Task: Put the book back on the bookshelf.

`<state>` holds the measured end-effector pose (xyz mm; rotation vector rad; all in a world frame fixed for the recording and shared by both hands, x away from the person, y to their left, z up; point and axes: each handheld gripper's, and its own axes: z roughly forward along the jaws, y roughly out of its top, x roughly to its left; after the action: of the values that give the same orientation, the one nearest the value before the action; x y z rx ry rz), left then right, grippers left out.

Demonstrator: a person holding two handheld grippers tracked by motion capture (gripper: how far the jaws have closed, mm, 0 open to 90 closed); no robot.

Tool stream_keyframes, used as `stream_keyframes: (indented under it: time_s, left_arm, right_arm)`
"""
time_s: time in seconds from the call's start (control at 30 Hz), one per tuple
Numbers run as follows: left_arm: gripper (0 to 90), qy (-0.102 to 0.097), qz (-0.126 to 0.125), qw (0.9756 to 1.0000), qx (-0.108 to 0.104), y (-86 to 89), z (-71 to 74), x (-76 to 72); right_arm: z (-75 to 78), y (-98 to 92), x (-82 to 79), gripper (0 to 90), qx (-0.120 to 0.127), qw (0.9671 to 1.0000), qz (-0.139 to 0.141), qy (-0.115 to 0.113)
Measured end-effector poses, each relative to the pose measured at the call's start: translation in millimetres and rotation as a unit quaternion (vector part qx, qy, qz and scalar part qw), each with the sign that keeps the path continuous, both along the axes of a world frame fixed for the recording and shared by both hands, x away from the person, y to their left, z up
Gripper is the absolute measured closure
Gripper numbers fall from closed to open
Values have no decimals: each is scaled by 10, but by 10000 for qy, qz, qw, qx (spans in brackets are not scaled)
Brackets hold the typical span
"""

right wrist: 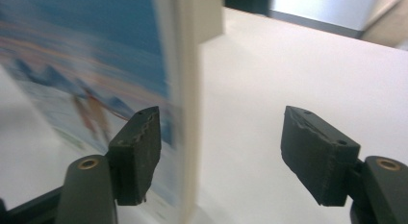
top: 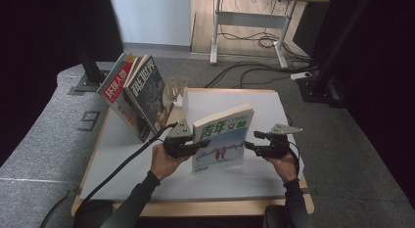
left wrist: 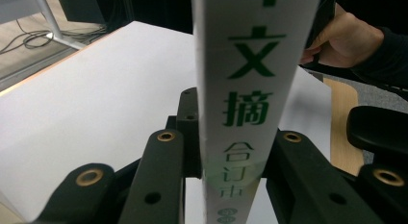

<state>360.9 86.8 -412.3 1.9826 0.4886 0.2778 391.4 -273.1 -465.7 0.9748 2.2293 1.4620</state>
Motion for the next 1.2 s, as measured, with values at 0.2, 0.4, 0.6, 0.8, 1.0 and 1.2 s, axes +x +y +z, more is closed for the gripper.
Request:
stream_keyframes:
  time_s: [0.2,0.4,0.6,0.8,1.0,1.2]
  left_arm:
    - [739,56,111,9999,-16,26,24,24]
    - [740,70,156,9998,-49,55,58,30]
    - [741,85,174,9998,-47,80,87,26]
    - [742,98,216,9997,-28,120,129,29]
    - [743,145,270,9995,-45,168,164,46]
    - [743,200,300,9993,-99,227,193,56]
  right_arm:
    - [-57,-119,1,249,-151,9985,-517,20]
    - [-171,-105,23,204,-561,9960,-680,172]
    - [-286,-56,62,145,-903,9907,-923,435]
    - [-429,-33,115,138,-1176,9829,-1161,817]
    - [-535,-43,142,138,-1295,9796,-1193,972]
    - [-601,-34,149,135,-1349,9783,-1199,1014]
